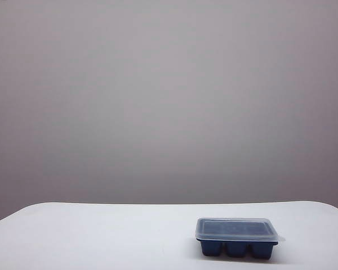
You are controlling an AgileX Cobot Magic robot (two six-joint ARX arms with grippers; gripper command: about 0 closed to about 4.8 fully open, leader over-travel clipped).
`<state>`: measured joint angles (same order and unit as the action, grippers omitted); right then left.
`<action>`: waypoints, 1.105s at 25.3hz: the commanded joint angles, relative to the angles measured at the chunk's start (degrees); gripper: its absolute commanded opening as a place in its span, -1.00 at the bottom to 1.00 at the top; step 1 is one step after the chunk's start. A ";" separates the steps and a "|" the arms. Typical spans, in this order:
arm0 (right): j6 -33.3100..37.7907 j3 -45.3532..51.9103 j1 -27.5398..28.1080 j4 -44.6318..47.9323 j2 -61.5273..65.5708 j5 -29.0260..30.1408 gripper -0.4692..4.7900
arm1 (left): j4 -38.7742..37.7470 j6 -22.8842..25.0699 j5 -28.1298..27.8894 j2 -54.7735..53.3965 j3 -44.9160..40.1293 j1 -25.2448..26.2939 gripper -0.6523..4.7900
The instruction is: Pick up the ice cube tray, remove its lid, and then place both the tray and the lid back on the table.
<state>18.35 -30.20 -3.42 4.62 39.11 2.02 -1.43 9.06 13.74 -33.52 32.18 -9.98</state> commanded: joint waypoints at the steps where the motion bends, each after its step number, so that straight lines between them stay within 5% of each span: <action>1: -0.15 -1.62 1.55 -0.46 5.11 6.29 -0.83 | 1.11 0.55 1.55 -4.22 1.49 0.00 -0.78; 4: -0.11 -2.16 5.44 0.37 13.79 17.14 -0.83 | 3.21 0.55 1.57 -11.08 1.70 0.00 -0.78; 12: -0.13 -2.14 9.75 6.38 33.55 32.00 -0.82 | 17.90 -0.94 9.20 -24.20 1.70 -0.13 -0.78; 19: 3.91 -2.14 9.40 17.86 51.60 41.92 -0.80 | 26.73 -2.01 18.32 -36.00 1.70 -0.13 -0.78; 21: 6.56 -2.19 9.38 21.62 57.88 46.29 -0.57 | 29.05 -2.03 25.16 -41.29 1.73 -0.13 -0.78; 25: 9.86 -2.19 9.25 23.93 63.76 48.70 -0.49 | 33.18 -2.01 31.41 -47.89 1.62 -0.37 -0.77; 28: 10.54 -2.19 8.20 23.93 66.36 50.42 -0.49 | 36.00 -2.01 35.26 -52.26 1.62 -0.50 -0.58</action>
<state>28.36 -32.27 5.61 27.44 104.90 50.57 31.86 7.01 45.84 -84.51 33.65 -10.35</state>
